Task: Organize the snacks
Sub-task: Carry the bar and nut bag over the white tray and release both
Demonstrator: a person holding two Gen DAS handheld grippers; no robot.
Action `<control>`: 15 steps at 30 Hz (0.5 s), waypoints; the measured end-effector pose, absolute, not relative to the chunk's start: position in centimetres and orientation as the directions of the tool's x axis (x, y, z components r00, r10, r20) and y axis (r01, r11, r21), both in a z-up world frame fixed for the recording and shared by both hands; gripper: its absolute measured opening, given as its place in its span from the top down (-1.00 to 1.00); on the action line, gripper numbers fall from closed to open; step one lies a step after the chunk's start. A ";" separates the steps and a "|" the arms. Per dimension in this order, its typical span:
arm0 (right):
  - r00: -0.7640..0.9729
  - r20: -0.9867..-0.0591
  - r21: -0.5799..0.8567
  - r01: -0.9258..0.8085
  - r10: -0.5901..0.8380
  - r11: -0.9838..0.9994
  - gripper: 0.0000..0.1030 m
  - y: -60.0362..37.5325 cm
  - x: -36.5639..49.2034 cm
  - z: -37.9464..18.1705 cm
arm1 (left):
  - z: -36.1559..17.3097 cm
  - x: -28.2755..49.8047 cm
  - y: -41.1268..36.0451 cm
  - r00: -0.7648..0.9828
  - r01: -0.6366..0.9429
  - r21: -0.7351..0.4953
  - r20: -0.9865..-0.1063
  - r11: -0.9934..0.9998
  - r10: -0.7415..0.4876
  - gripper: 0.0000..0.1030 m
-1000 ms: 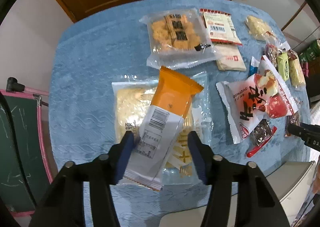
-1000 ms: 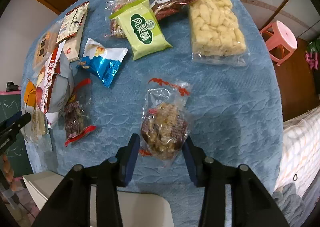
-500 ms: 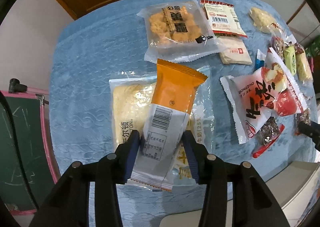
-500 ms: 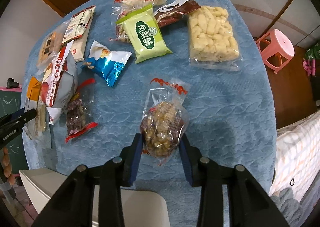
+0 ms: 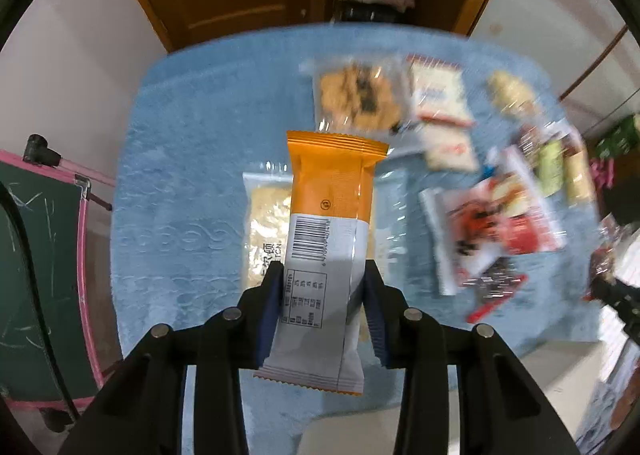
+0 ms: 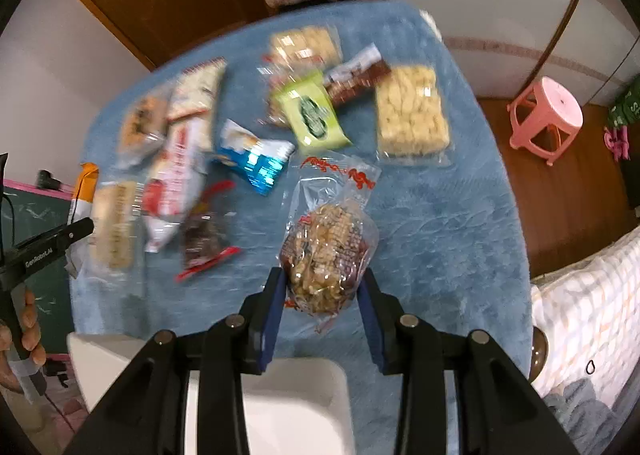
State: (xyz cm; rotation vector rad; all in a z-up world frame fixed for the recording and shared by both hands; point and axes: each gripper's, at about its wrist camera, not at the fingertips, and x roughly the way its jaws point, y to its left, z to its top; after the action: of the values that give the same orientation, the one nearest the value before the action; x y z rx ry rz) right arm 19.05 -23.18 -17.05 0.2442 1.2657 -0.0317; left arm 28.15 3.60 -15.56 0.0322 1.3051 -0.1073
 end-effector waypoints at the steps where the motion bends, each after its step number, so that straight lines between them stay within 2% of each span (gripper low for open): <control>1: 0.330 -0.937 0.170 0.147 0.114 0.974 0.29 -22.9 18.4 -15.9 | -14.0 27.4 3.6 0.287 0.107 -0.051 -0.955 0.993 -0.080 0.28; 8: 0.509 -0.846 0.214 0.053 0.158 0.975 0.29 -20.5 13.1 -8.6 | -2.8 18.6 1.9 0.479 0.227 -0.082 -0.858 0.970 -0.184 0.26; 15: 0.618 -0.760 0.257 0.004 0.200 0.966 0.28 -18.4 7.9 -4.6 | 2.4 9.2 1.1 0.619 0.273 -0.109 -0.741 0.956 -0.261 0.24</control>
State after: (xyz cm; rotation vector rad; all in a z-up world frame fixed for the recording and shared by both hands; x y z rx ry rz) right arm 7.94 -18.44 -4.56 0.2441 0.8998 0.1141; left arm 9.23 1.08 2.45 0.0148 0.8496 -0.3069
